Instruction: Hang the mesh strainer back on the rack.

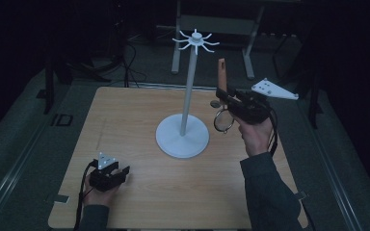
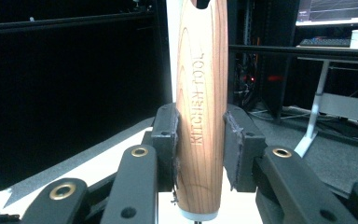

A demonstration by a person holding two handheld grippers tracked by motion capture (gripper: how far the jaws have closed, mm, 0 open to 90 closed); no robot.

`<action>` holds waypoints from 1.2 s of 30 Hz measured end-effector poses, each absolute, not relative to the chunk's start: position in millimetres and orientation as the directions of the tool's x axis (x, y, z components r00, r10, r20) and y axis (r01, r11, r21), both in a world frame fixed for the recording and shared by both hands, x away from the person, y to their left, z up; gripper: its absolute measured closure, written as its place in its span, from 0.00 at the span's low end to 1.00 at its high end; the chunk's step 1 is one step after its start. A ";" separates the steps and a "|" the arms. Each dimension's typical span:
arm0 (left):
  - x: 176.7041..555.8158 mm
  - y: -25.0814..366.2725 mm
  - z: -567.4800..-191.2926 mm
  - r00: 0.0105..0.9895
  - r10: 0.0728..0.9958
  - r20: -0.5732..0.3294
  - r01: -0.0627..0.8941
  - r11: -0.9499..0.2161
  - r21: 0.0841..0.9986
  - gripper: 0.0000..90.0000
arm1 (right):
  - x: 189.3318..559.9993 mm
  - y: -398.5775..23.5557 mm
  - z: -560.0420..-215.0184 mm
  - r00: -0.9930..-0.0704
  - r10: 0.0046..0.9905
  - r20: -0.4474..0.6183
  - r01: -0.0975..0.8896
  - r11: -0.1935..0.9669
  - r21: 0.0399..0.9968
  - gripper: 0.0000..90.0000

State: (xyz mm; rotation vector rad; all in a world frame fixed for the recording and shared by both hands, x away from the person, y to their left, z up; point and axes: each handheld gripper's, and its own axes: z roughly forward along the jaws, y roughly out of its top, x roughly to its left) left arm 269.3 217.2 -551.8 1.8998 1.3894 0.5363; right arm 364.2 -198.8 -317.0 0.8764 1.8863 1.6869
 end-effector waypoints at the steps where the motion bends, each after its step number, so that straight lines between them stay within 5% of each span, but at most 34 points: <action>1: 269.3 217.2 -551.8 0.335 0.939 -0.077 0.643 -0.168 0.747 0.54 | 364.2 -198.4 -316.0 -0.693 0.717 0.074 0.153 0.046 0.987 0.76; 36: 269.8 218.1 -551.6 0.335 0.939 -0.081 0.644 -0.165 0.747 0.54 | 383.1 -176.5 -295.6 -0.723 0.680 0.122 0.179 0.014 0.984 0.76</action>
